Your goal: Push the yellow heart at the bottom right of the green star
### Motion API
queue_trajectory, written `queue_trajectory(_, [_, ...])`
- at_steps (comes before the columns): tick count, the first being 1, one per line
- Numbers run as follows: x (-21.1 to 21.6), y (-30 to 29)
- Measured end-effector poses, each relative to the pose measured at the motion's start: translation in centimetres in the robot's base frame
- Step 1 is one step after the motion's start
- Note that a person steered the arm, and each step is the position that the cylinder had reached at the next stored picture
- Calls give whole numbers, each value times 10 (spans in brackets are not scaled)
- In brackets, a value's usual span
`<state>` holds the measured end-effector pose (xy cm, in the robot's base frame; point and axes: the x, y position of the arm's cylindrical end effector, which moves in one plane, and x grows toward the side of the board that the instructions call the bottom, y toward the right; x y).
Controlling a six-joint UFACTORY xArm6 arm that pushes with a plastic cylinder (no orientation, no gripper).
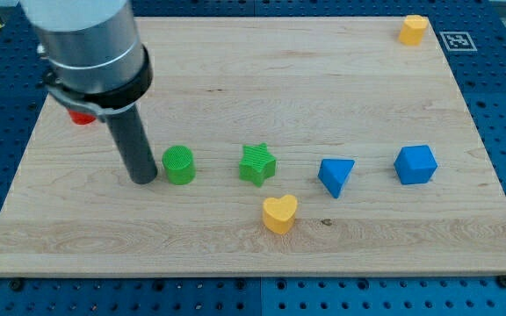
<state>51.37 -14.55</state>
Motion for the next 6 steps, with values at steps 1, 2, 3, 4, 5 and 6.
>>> queue_trajectory(1, [21,-20])
queue_trajectory(2, [31,-32])
queue_trajectory(3, [31,-33])
queue_trajectory(4, [32,-27])
queue_trajectory(5, [50,9])
queue_trajectory(6, [67,66])
